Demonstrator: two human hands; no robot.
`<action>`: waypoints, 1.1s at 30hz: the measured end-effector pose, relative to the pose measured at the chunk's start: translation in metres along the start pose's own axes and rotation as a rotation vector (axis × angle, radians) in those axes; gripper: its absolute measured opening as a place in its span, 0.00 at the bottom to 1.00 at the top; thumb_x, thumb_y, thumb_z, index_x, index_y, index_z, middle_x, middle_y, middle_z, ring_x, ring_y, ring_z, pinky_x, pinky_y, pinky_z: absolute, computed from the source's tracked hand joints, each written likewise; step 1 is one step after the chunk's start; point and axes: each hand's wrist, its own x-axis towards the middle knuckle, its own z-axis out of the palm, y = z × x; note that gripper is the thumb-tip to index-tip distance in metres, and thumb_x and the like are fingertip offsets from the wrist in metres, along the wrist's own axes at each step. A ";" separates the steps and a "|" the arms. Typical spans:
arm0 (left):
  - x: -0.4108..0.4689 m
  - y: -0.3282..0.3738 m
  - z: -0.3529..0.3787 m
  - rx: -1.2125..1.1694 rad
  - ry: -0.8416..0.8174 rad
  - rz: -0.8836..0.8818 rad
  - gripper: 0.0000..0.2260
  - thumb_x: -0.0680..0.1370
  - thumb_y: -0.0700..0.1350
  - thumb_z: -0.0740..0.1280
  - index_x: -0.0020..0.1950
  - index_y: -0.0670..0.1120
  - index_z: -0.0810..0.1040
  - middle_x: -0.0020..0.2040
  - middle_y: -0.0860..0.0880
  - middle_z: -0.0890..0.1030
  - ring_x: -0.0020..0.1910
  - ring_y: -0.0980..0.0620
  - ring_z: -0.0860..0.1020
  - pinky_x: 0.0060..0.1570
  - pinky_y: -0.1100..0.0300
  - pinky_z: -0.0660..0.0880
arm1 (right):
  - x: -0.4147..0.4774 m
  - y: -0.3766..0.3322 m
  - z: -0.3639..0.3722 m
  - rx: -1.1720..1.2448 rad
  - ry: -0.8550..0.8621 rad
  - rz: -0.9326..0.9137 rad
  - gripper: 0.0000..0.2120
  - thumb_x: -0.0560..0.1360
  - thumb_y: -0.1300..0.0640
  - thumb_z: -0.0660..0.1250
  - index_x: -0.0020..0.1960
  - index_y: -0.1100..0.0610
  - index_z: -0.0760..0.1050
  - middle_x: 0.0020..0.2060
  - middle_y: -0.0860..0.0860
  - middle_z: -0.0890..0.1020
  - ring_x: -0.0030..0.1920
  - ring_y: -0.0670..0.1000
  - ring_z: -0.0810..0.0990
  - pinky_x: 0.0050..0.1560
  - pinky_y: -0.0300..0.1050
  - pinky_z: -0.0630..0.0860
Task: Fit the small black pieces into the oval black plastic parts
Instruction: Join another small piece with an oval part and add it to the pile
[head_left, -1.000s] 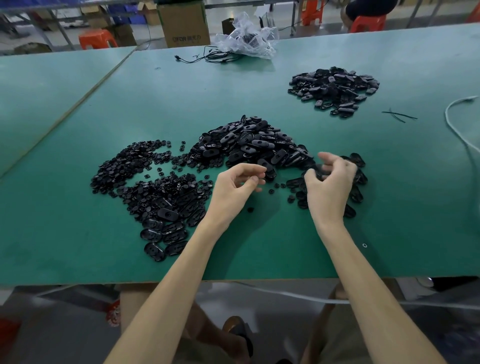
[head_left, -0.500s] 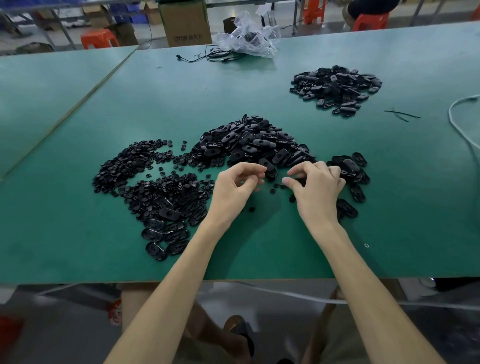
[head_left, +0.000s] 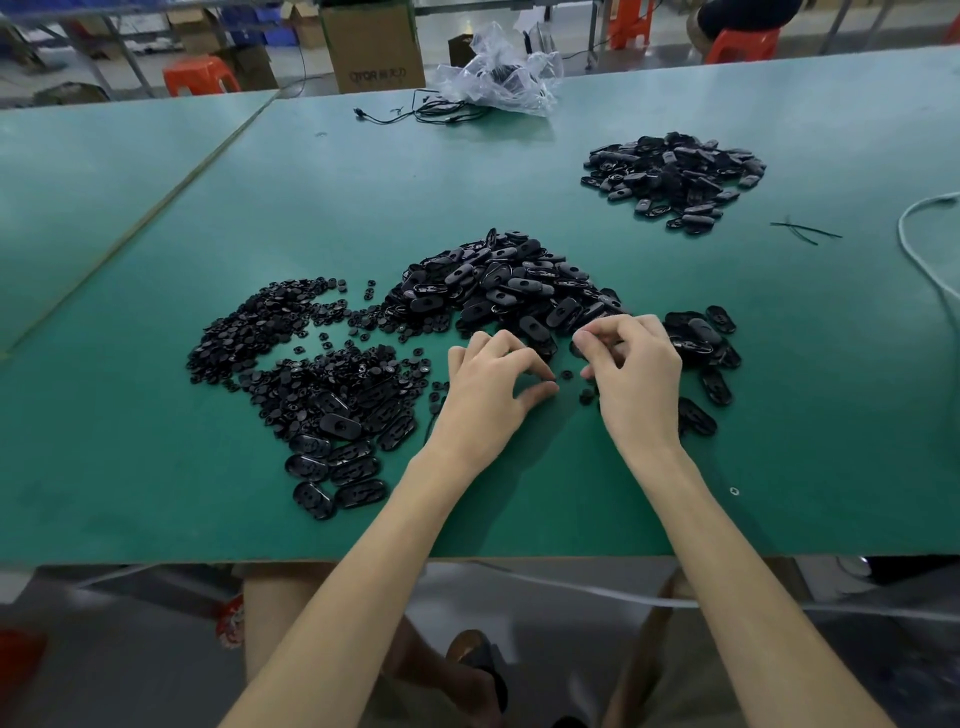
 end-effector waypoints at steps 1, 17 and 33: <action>0.000 0.001 0.000 0.011 0.004 0.005 0.06 0.79 0.51 0.74 0.51 0.50 0.85 0.50 0.54 0.78 0.55 0.52 0.70 0.56 0.57 0.59 | 0.000 0.000 0.000 -0.004 -0.004 -0.007 0.03 0.81 0.58 0.71 0.49 0.52 0.81 0.50 0.50 0.76 0.36 0.42 0.83 0.44 0.30 0.75; -0.001 0.004 -0.002 -0.040 0.088 -0.040 0.07 0.85 0.43 0.66 0.58 0.46 0.83 0.52 0.50 0.82 0.51 0.46 0.78 0.58 0.57 0.65 | 0.000 0.001 0.001 0.104 -0.085 0.019 0.03 0.82 0.60 0.69 0.53 0.56 0.82 0.39 0.46 0.86 0.35 0.43 0.86 0.35 0.36 0.76; 0.001 -0.002 0.001 -0.365 0.124 -0.193 0.07 0.88 0.47 0.58 0.52 0.53 0.73 0.42 0.56 0.77 0.43 0.58 0.75 0.41 0.66 0.72 | -0.002 -0.003 0.001 0.161 -0.185 0.023 0.09 0.82 0.65 0.66 0.60 0.60 0.83 0.42 0.49 0.88 0.38 0.42 0.87 0.38 0.32 0.78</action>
